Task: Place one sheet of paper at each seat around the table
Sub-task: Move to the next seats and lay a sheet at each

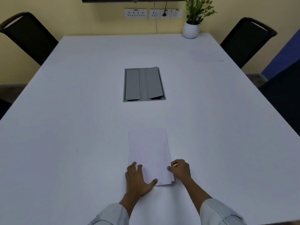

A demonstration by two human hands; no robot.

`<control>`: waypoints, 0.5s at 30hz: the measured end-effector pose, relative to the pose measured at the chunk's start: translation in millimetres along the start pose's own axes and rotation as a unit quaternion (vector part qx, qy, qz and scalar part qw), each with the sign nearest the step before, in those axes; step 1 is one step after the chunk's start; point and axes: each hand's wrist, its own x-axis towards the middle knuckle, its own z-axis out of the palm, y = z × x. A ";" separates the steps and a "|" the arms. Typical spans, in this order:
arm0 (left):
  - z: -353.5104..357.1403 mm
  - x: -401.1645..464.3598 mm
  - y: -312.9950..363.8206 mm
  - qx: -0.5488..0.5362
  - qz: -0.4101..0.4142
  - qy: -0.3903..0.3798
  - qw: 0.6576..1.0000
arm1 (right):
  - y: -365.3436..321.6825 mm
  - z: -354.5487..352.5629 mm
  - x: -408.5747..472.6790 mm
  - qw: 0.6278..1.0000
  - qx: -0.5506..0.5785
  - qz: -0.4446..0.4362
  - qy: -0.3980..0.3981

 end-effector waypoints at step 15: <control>-29.7 -7.2 30.8 -0.162 -0.137 0.022 0.977 | 22.4 -39.2 -6.1 0.980 0.111 -0.146 -0.077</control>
